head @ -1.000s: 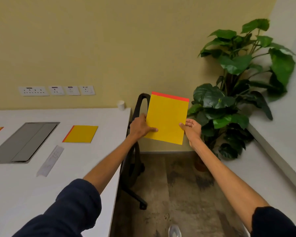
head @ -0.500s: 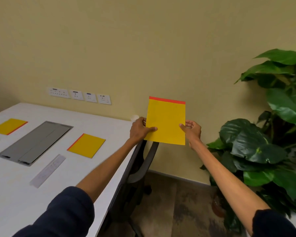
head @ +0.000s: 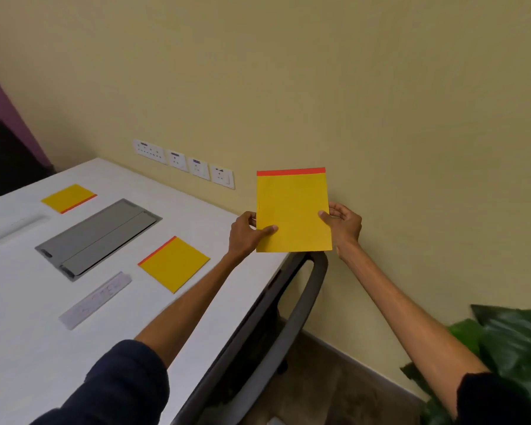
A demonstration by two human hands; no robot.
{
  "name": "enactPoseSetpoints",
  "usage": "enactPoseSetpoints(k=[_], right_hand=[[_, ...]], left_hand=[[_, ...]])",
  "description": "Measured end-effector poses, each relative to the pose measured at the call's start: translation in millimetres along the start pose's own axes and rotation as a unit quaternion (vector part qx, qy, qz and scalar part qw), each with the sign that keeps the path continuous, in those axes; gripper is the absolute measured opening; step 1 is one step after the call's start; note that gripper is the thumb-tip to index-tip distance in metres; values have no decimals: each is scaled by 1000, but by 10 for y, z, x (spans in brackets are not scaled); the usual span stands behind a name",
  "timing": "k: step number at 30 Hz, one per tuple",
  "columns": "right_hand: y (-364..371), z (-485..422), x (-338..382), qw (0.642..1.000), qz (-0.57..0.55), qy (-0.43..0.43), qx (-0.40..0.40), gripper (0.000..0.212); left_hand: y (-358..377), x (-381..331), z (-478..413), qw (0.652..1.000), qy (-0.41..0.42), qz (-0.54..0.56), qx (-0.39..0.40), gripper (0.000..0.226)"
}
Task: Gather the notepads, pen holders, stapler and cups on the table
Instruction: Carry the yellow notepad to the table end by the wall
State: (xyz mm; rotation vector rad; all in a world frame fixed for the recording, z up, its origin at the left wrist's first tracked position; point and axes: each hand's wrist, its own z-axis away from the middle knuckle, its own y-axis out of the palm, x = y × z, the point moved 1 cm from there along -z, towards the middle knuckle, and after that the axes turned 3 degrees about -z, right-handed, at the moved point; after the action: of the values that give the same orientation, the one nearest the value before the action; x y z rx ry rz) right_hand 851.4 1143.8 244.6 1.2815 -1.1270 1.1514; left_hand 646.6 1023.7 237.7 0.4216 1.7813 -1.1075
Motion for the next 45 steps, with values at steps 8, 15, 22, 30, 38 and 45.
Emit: enactPoseSetpoints(k=[8, 15, 22, 30, 38, 45], right_hand=[[859, -766, -95, 994, 38, -20, 96, 42], [1582, -1038, -478, 976, 113, 0, 186, 39], [2249, -1172, -1120, 937, 195, 9, 289, 33], [2747, -1517, -1893, 884, 284, 18, 371, 29], [2952, -1855, -2473, 746, 429, 0, 510, 64], [3189, -2098, -2731, 682, 503, -47, 528, 87]], left_hand=[[-225, 371, -812, 997, -41, -25, -56, 83], [-455, 962, -923, 988, -118, -16, -96, 64], [-523, 1648, -901, 962, -251, 8, -107, 46], [-89, 2183, -984, 910, -384, 26, -157, 50], [373, 2588, -1262, 877, -457, -3, -149, 48], [593, 2839, -1670, 865, -473, -6, -169, 52]])
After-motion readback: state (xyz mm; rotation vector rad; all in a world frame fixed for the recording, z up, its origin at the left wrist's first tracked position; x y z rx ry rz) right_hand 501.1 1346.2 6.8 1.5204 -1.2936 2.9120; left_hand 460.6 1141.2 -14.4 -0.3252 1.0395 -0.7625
